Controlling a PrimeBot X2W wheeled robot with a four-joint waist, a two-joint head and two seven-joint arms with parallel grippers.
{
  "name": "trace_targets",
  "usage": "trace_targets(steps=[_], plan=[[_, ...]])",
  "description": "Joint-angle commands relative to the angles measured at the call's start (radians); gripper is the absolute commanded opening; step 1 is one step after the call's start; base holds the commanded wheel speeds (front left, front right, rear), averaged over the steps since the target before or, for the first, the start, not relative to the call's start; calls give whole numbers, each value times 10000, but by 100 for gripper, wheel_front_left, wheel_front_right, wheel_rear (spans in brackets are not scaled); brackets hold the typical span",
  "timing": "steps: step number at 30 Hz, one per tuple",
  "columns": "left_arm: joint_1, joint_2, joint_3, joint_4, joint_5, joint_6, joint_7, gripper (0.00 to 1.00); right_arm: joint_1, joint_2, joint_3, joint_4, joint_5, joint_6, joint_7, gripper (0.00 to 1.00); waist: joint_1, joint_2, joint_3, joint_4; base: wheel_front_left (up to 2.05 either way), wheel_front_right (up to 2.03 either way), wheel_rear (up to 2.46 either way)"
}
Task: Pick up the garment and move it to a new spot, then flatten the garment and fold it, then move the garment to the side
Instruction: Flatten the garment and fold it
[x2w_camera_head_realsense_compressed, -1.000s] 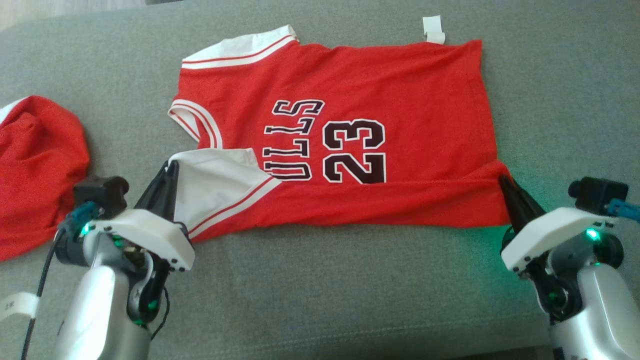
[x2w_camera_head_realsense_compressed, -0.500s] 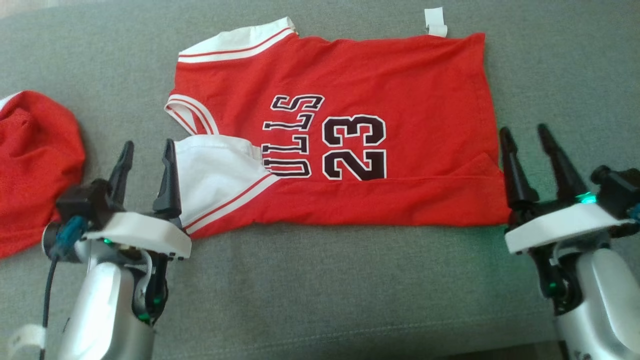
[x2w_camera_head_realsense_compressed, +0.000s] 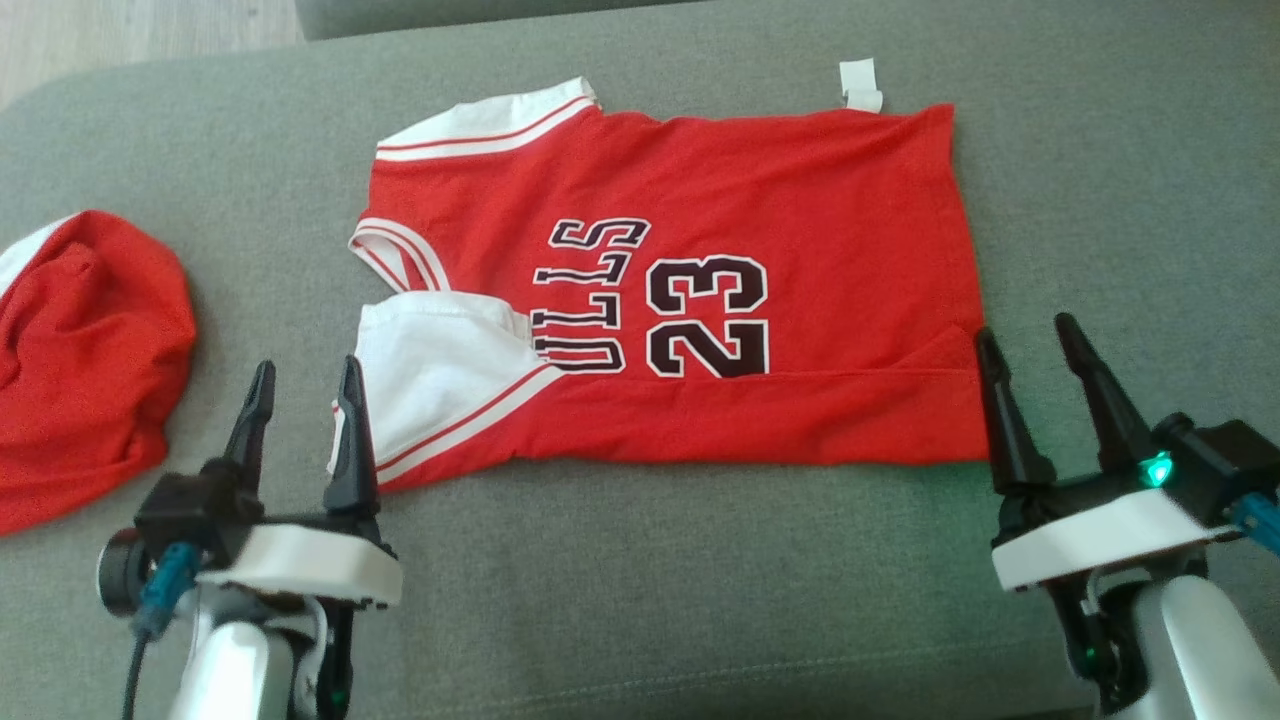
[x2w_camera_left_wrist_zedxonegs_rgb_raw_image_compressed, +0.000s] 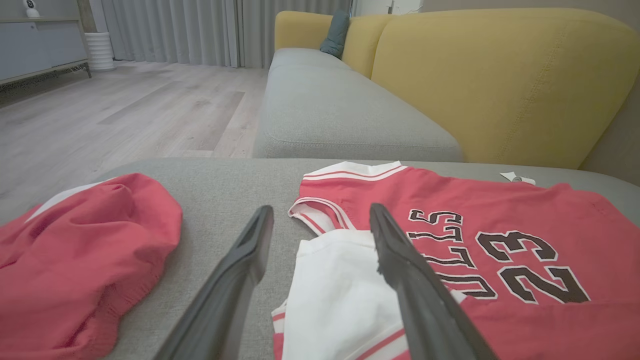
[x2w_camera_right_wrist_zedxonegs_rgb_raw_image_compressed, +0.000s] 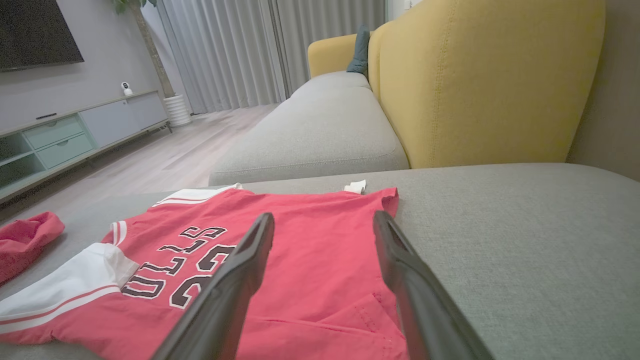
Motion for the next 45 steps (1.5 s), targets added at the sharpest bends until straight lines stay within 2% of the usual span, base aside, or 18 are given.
trace_targets(steps=[1,13,23,33,44,45], plan=[[15,42,241,-524,92,144,41,100,39,1,243,-456,-143,-9,36,100,0,0,-101,-22,0,0,0],[486,31,196,-901,17,387,319,100,193,50,362,-528,-114,-9,231,100,0,0,-202,-1,0,0,0],[327,80,64,-639,-61,331,389,100,145,78,299,-327,-5,-9,300,100,0,0,-73,-53,0,0,0],[-5,-70,5,906,-731,26,770,100,-16,122,-312,1148,135,-9,1037,100,0,0,508,37,0,0,0],[-730,-222,-133,2268,-1641,-532,1778,100,-469,370,-574,1783,270,-9,2603,100,0,0,1098,143,0,0,0],[-753,-238,-177,2315,-1698,-582,1869,96,-477,430,-580,1772,320,-9,2761,100,0,0,1123,150,0,0,0]])
